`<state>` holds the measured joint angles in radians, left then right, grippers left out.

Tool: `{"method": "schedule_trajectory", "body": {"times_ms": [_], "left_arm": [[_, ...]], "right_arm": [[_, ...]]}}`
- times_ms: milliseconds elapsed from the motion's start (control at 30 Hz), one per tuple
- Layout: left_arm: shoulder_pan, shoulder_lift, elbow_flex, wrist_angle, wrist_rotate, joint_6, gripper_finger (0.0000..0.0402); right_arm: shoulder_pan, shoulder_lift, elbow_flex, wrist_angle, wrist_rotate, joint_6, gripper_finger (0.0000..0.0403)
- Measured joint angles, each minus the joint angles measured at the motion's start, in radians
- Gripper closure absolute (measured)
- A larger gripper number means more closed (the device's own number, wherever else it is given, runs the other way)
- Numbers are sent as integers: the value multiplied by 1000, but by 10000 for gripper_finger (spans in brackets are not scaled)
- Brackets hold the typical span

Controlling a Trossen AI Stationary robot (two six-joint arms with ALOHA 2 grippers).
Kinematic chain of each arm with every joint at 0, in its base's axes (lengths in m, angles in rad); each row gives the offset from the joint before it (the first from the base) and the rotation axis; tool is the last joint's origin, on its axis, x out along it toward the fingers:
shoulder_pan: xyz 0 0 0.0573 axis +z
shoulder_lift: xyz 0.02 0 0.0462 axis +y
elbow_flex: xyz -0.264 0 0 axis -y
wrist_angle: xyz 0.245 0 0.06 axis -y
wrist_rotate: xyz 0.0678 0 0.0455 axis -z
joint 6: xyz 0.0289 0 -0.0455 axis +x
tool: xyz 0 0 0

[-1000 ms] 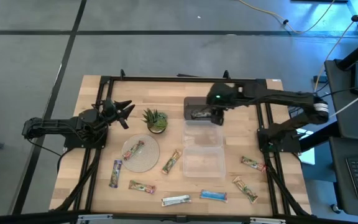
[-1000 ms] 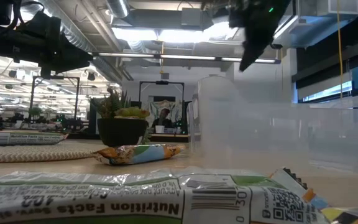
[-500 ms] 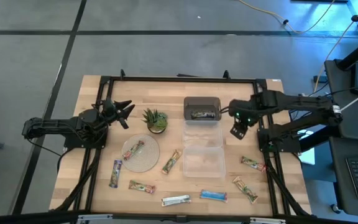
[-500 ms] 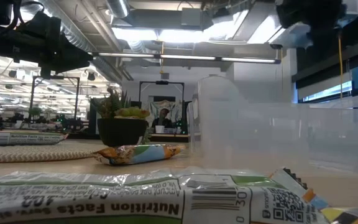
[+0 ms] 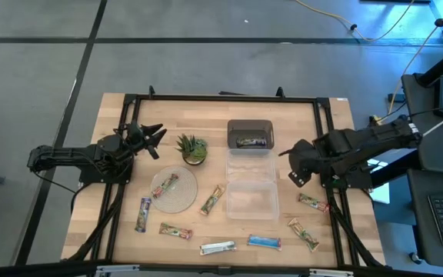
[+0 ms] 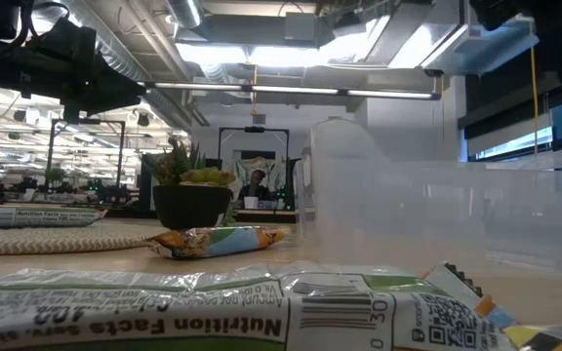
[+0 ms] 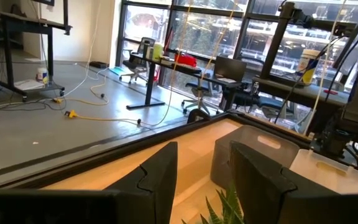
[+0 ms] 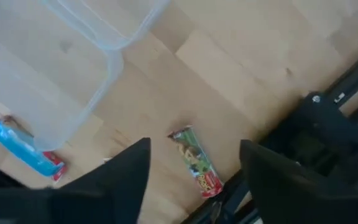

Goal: Pick and place Granola Bars by type
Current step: Put the red granola bar into the top transparent bin

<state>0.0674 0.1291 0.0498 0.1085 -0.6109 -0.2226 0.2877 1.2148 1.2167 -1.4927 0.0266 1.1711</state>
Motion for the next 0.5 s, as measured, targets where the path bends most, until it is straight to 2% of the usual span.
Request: {"method": "schedule_trajectory", "body": {"times_ms": [167,300,500], "left_arm": [[0,0,0,0,0,0,263],[0,0,0,0,0,0,263],[0,0,0,0,1,0,263]], "right_arm": [[94,5,0,5,155,81,105],[145,39,0,3,147,179,96],[204,131,0,8,74,191,96]]}}
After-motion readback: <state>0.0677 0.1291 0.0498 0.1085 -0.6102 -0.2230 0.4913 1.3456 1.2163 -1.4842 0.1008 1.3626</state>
